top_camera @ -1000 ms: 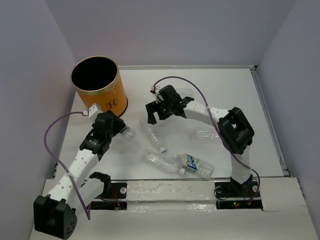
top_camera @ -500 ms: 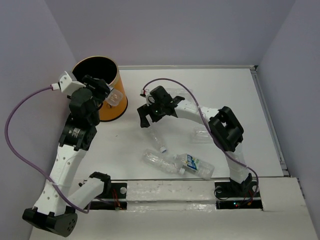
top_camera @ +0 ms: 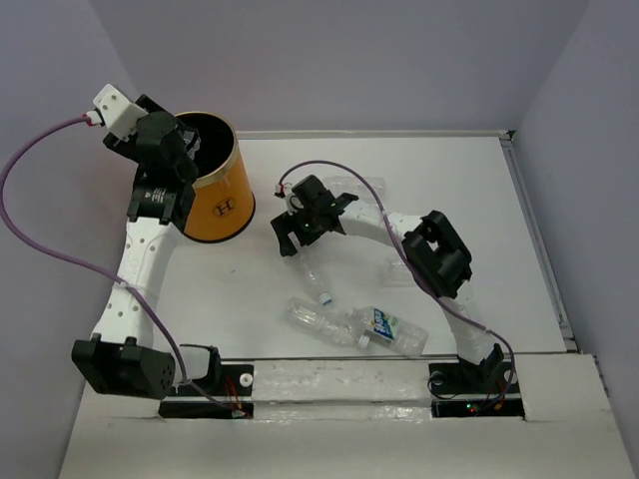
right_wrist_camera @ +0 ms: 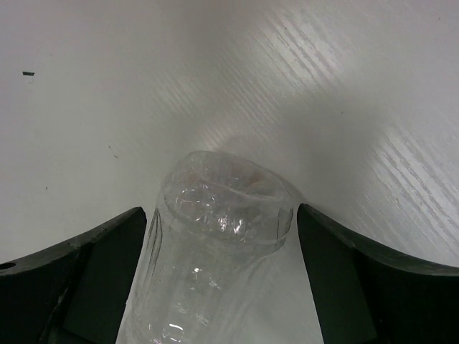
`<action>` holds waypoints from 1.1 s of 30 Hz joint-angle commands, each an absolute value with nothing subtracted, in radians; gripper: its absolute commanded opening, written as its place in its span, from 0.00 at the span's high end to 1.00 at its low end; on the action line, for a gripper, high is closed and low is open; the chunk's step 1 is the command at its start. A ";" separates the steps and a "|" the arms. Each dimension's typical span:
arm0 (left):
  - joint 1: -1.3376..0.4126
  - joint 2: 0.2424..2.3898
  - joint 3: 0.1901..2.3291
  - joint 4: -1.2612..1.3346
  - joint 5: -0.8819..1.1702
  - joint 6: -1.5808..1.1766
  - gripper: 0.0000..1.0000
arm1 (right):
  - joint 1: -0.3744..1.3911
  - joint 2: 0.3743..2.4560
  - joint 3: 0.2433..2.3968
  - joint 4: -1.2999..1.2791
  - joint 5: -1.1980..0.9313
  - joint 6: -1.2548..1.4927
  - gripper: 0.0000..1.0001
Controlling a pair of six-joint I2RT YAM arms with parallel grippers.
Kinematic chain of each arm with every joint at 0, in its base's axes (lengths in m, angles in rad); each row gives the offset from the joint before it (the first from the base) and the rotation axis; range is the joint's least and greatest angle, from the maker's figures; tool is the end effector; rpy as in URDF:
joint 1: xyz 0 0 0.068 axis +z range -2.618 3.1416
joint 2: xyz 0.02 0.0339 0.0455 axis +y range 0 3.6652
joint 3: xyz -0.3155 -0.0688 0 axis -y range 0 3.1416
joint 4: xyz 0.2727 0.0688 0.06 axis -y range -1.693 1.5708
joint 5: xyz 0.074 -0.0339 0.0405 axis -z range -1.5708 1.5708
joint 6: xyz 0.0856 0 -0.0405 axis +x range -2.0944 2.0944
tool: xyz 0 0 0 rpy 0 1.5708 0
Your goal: Put the plastic bottles in the bin
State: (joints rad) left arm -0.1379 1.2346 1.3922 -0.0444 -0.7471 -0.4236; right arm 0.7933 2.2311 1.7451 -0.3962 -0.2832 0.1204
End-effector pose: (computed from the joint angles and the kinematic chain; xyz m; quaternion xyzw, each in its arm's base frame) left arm 0.3168 0.0148 0.5288 -0.3577 0.5750 0.0411 0.7347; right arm 0.3912 0.4315 0.1678 -0.3526 0.8639 0.2666 0.2413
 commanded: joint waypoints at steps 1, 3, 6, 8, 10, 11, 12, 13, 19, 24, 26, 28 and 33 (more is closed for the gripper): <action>-0.120 1.311 1.421 0.156 -0.934 -0.278 0.57 | 0.802 2.232 1.801 -0.407 -0.253 0.094 0.15; -0.120 1.337 1.401 0.219 -0.966 -0.201 0.56 | 0.802 2.233 1.804 -0.408 -0.249 0.089 0.19; -0.120 1.397 1.369 0.334 -1.014 -0.122 0.53 | 0.802 2.230 1.804 -0.405 -0.227 0.084 0.24; -0.120 1.436 1.355 0.374 -1.023 -0.107 0.50 | 0.802 2.227 1.801 -0.405 -0.210 0.081 0.26; -0.120 1.471 1.361 0.377 -1.026 -0.106 0.45 | 0.802 2.201 1.784 -0.387 -0.189 0.080 0.37; -0.120 1.480 1.362 0.379 -1.019 -0.106 0.42 | 0.802 2.191 1.772 -0.374 -0.180 0.077 0.39; -0.120 1.485 1.365 0.377 -1.016 -0.107 0.38 | 0.802 2.180 1.749 -0.364 -0.172 0.077 0.42; -0.120 1.489 1.371 0.376 -1.012 -0.112 0.24 | 0.802 2.172 1.741 -0.354 -0.160 0.077 0.45; -0.127 1.471 1.436 0.273 -0.899 -0.204 0.01 | 0.802 2.119 1.713 -0.302 -0.110 0.074 0.59; -0.150 1.378 1.470 0.191 -0.773 -0.258 0.01 | 0.802 2.062 1.695 -0.247 -0.101 0.098 0.62; -0.155 1.304 1.463 0.154 -0.680 -0.320 0.01 | 0.802 2.028 1.681 -0.207 -0.095 0.118 0.62; -0.170 1.193 1.405 0.133 -0.507 -0.394 0.01 | 0.802 2.004 1.658 -0.181 -0.091 0.141 0.62; -0.236 0.982 1.197 0.101 -0.235 -0.469 0.01 | 0.802 1.896 1.654 -0.138 -0.055 0.170 0.62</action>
